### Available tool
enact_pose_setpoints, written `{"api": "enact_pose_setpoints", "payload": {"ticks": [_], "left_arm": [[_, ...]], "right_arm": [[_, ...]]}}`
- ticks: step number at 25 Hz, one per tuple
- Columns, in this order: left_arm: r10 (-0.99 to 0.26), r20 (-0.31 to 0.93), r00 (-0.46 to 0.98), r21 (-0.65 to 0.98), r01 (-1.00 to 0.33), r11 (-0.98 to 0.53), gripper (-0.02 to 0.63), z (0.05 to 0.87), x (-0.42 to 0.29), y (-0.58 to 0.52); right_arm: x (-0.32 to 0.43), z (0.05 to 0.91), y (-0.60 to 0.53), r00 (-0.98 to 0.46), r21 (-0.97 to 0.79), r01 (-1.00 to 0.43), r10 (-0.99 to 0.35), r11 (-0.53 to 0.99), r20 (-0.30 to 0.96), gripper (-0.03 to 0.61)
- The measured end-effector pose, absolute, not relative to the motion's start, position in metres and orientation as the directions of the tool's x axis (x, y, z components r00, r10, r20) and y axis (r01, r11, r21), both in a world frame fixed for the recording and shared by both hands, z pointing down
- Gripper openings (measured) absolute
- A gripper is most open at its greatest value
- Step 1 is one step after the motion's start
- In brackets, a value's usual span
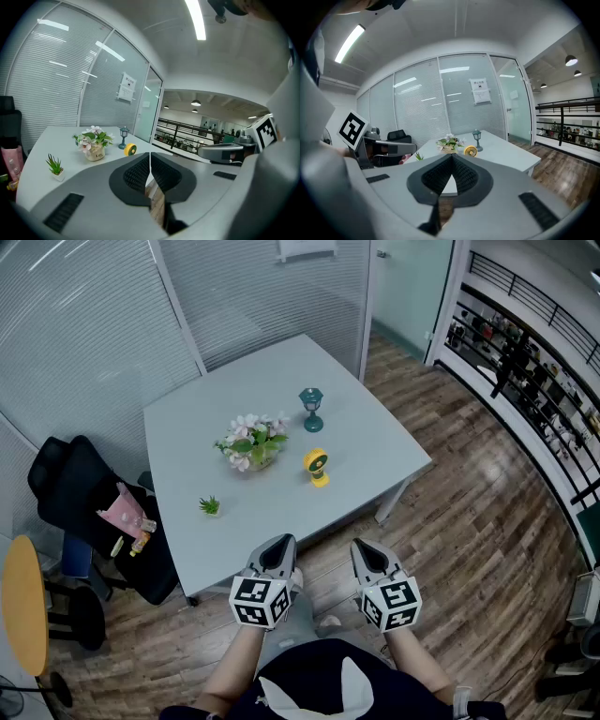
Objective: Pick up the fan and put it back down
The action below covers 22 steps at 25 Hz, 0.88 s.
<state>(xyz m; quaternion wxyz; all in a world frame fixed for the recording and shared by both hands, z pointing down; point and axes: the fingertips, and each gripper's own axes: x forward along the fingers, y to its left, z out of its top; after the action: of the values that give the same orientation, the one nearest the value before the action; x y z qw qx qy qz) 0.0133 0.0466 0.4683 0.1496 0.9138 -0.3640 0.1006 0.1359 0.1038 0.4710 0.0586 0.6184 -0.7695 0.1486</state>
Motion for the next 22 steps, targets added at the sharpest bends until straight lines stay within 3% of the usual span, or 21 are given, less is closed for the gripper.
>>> {"api": "enact_pose_setpoints", "payload": {"ticks": [18, 22], "left_arm": [[-0.619, 0.299, 0.727, 0.236, -0.684, -0.690, 0.026, 0.470, 0.023, -0.036], [-0.611, 0.306, 0.730, 0.239, -0.680, -0.693, 0.026, 0.473, 0.025, -0.052]], "right_arm": [[0.145, 0.476, 0.011, -0.230, -0.147, -0.970, -0.926, 0.193, 0.300, 0.008], [0.145, 0.481, -0.009, -0.249, -0.156, -0.965, -0.916, 0.208, 0.316, 0.107]]}}
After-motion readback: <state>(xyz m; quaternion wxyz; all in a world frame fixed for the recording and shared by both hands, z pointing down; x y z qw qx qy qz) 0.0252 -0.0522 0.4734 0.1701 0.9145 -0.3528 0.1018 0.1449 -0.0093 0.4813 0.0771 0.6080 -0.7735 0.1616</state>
